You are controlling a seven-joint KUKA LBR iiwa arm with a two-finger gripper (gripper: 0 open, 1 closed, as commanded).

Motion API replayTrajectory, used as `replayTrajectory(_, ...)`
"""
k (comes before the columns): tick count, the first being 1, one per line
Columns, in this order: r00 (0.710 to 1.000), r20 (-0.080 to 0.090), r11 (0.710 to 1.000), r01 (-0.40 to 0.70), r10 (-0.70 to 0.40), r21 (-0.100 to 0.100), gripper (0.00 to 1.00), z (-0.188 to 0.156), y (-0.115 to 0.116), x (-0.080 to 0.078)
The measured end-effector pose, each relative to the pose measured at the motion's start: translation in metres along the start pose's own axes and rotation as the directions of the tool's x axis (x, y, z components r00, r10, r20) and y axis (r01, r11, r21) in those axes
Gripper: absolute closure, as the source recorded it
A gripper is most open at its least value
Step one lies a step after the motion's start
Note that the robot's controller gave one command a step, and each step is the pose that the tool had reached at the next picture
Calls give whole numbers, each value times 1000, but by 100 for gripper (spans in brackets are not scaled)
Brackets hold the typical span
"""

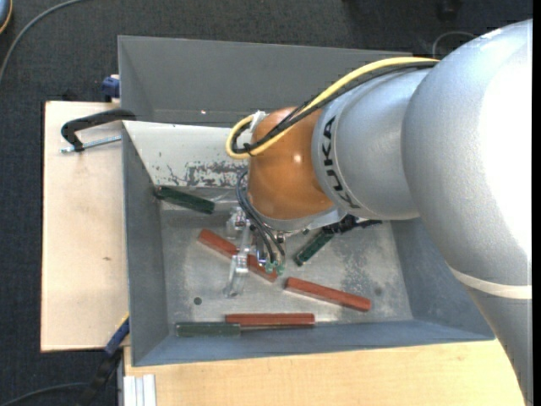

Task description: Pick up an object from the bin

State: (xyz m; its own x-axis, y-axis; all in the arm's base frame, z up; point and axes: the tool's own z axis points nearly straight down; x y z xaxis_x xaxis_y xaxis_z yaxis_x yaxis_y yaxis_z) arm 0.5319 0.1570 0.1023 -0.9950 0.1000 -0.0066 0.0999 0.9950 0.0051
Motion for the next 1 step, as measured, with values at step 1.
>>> replayTrajectory(1,985,-2,985,-170,170,3,0,2,-5,-6)
